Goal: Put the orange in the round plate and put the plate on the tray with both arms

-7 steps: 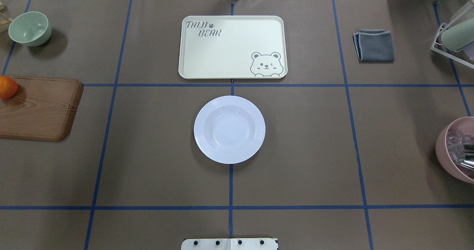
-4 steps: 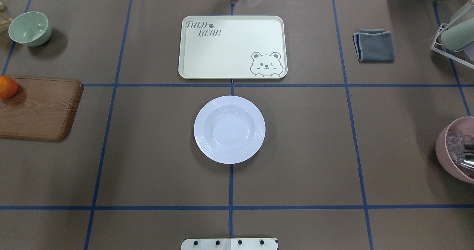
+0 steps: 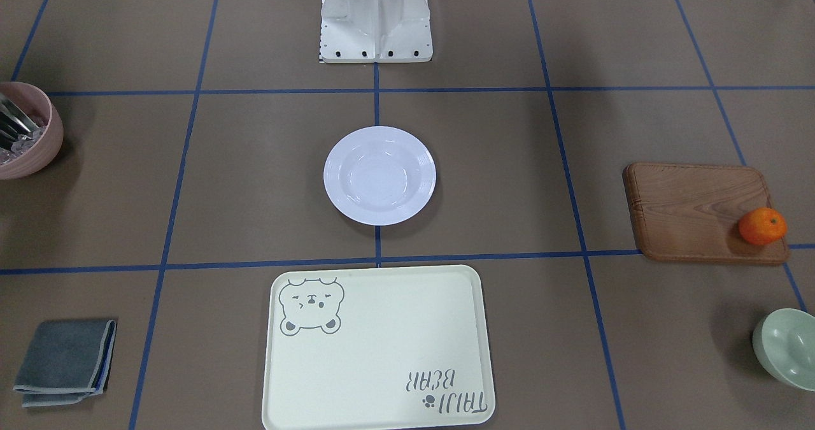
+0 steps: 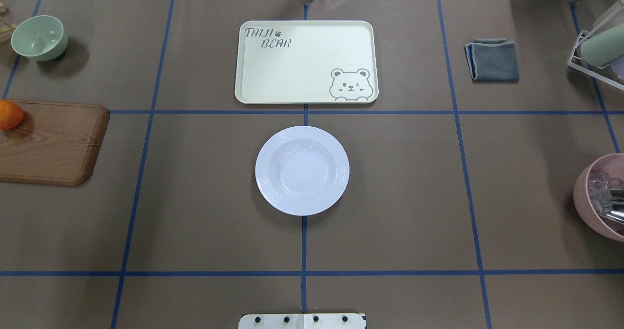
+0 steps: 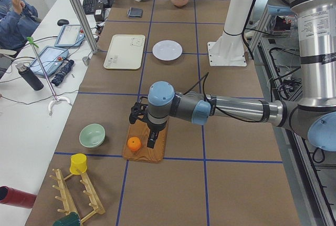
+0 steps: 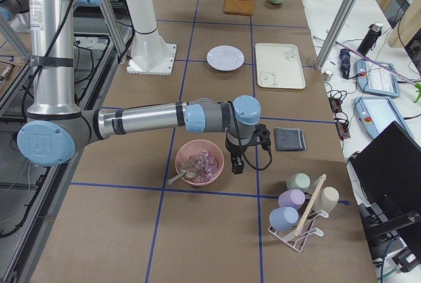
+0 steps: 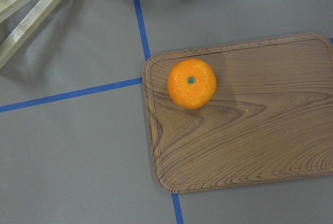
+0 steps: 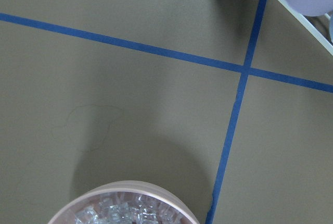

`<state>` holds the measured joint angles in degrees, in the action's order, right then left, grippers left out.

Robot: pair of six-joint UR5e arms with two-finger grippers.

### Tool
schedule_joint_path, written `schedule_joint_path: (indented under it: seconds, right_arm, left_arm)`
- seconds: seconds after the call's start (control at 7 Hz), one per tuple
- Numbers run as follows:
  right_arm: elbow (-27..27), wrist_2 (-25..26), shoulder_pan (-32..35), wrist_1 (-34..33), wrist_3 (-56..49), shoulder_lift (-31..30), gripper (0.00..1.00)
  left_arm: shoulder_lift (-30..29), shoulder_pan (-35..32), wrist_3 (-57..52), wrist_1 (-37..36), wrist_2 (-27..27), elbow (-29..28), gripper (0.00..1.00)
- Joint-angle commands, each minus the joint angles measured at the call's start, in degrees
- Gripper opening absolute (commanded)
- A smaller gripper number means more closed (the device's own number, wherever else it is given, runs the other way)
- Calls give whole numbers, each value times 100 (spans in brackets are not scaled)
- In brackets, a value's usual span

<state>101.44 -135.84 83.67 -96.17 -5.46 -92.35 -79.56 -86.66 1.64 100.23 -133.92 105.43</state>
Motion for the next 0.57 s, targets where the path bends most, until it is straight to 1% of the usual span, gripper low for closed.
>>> schedule_joint_path:
  seconds: [0.0, 0.43]
  right_arm:
    - [-28, -83, 0, 28, 71, -11, 100]
    - [-125, -83, 0, 46, 1, -29, 100]
  left_arm:
    - [19, 0, -50, 14, -213, 21, 98]
    - [89, 0, -50, 23, -222, 13, 98]
